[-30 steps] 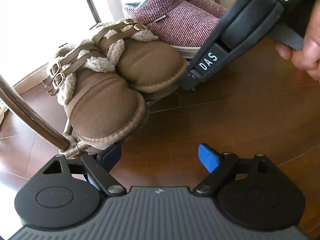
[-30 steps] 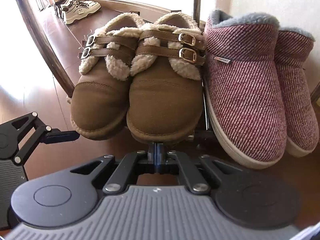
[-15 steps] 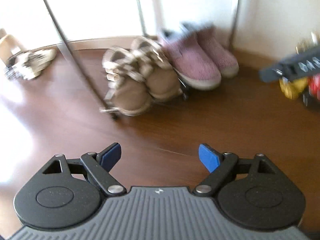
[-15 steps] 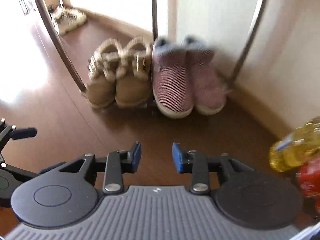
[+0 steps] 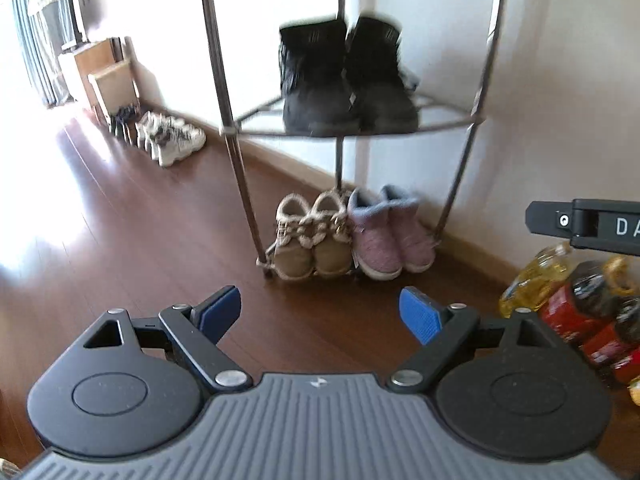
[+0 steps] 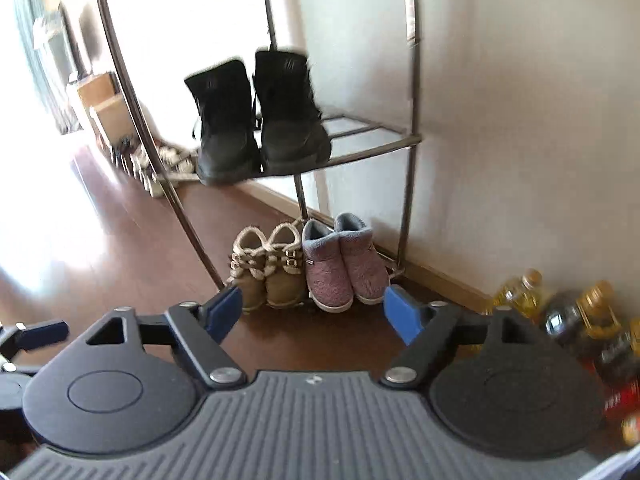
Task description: Organize scattered shoes
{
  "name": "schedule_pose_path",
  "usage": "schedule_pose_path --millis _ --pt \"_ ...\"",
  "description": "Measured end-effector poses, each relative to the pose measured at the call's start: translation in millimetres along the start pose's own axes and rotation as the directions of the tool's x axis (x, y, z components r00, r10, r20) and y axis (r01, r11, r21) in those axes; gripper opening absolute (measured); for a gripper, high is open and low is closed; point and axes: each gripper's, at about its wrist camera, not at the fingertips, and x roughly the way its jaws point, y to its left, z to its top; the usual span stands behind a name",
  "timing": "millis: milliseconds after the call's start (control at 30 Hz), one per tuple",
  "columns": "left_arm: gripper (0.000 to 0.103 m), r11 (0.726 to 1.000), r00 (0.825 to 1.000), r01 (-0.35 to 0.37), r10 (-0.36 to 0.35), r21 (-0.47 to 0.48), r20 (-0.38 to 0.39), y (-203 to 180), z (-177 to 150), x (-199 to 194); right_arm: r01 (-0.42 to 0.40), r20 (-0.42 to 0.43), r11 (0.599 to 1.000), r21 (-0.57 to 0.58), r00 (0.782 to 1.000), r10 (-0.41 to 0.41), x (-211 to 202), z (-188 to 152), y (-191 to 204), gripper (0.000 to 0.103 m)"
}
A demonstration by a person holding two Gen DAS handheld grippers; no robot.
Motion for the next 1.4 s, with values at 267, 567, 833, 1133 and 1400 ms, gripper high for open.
schedule_pose_path --millis 267,567,833,1133,1400 --pt "0.089 0.996 0.996 -0.09 0.091 -0.018 0.021 -33 -4 -139 -0.025 -0.002 0.997 -0.073 1.0 0.025 -115 2 3 0.094" --pt "0.089 0.974 0.982 -0.185 0.186 -0.131 -0.001 -109 2 -286 -0.074 0.043 0.991 -0.108 0.996 0.079 -280 15 -58 0.101" --pt "0.093 0.979 0.985 -0.168 0.171 -0.119 0.012 -146 16 -391 -0.023 0.089 0.999 -0.037 0.996 0.026 -397 31 -97 0.102" --pt "0.094 0.984 0.983 -0.158 0.164 -0.082 0.078 -123 38 -473 0.03 0.196 0.999 0.02 0.98 -0.034 -487 43 -79 0.102" --pt "0.094 0.988 0.979 -0.143 0.15 -0.055 0.141 -94 45 -510 0.026 0.289 0.996 0.085 0.956 -0.049 -536 41 -43 0.102"
